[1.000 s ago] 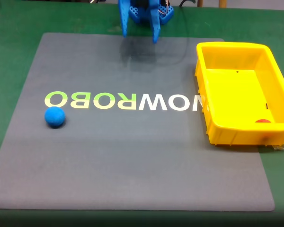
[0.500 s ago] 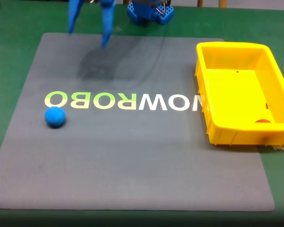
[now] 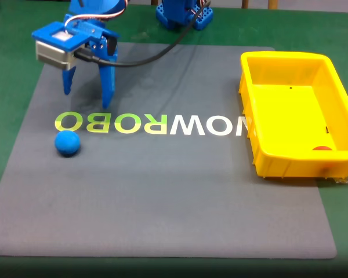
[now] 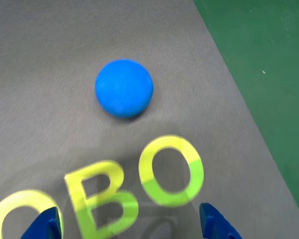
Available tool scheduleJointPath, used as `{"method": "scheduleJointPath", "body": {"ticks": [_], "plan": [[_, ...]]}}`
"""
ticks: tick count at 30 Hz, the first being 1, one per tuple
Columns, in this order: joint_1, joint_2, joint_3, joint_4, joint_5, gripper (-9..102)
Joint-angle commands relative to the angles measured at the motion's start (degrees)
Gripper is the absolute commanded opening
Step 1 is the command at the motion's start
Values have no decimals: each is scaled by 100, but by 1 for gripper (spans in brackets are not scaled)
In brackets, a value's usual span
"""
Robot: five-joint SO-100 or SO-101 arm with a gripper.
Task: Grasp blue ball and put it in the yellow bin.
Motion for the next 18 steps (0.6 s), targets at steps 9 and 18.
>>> {"method": "scheduleJointPath", "body": {"ticks": [9, 18], "plan": [[-18, -1090, -1652, 53, 18, 33], [-70, -1898, -2619, 272, -9, 33]]}}
